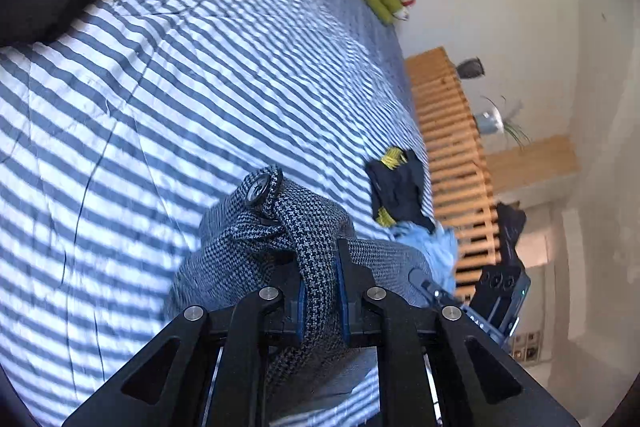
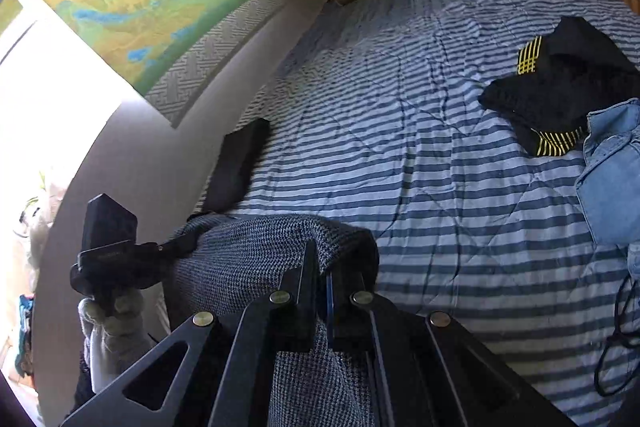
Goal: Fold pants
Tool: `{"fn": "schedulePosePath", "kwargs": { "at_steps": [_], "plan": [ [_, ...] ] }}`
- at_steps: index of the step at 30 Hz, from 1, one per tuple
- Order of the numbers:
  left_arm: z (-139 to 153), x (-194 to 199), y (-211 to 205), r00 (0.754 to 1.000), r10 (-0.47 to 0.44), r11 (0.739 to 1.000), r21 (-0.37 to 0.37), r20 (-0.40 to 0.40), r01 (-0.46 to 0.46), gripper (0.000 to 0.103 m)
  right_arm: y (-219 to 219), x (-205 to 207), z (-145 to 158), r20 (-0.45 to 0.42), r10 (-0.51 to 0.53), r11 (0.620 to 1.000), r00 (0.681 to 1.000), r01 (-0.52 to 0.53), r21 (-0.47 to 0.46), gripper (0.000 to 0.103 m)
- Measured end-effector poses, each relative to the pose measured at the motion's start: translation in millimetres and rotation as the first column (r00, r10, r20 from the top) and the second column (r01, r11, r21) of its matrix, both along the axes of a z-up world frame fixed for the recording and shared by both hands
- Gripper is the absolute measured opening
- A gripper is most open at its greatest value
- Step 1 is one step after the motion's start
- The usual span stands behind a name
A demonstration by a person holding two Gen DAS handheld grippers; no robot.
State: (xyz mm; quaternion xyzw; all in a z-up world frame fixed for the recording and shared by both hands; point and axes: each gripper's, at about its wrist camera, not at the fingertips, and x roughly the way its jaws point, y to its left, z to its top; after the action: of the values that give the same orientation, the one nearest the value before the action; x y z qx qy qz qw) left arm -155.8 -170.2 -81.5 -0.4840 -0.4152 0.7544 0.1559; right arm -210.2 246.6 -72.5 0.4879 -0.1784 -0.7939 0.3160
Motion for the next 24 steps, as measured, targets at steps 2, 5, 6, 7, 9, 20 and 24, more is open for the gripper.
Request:
{"fn": "schedulePosePath", "kwargs": {
  "at_steps": [2, 5, 6, 7, 9, 20, 24],
  "plan": [
    [-20.0, -35.7, -1.9, 0.999, 0.002, 1.0, -0.024, 0.032, -0.001, 0.019, -6.0, -36.0, -23.9, 0.067, -0.026, 0.999, 0.997, 0.024, 0.021, 0.007],
    [-37.8, -67.2, -0.5, 0.996, -0.035, 0.998, -0.054, 0.082, 0.039, 0.041, -7.6, -70.5, -44.7, 0.142, -0.056, 0.995, 0.988, 0.043, 0.092, 0.01],
    [-36.2, -70.8, -2.9, 0.996, -0.028, 0.997, -0.07, 0.085, 0.034, 0.048, -6.3, -74.4, -46.2, 0.149, -0.047, 0.993, 0.988, 0.03, 0.114, 0.011],
    [-34.3, -72.8, -7.3, 0.996, -0.021, 0.996, -0.079, 0.081, 0.028, 0.06, -4.1, -74.7, -45.4, 0.143, -0.039, 0.99, 0.989, 0.02, 0.138, 0.015],
    [-29.6, -72.5, -18.3, 0.998, -0.008, 0.998, -0.066, 0.064, 0.013, 0.061, 7.9, -73.6, -40.7, 0.117, -0.041, 0.986, 0.992, 0.021, 0.165, 0.026],
    [-52.7, 46.5, -12.2, 0.985, -0.124, 0.988, -0.078, 0.123, 0.134, 0.065, 34.9, 37.5, -29.1, 0.14, 0.033, 0.991, 0.99, -0.051, 0.126, 0.043],
    [-70.0, 64.3, 5.1, 0.98, -0.133, 0.972, -0.173, 0.15, 0.158, 0.022, 10.8, 71.9, -54.8, 0.192, 0.084, 0.976, 0.978, -0.119, 0.18, 0.043]
  ]
}}
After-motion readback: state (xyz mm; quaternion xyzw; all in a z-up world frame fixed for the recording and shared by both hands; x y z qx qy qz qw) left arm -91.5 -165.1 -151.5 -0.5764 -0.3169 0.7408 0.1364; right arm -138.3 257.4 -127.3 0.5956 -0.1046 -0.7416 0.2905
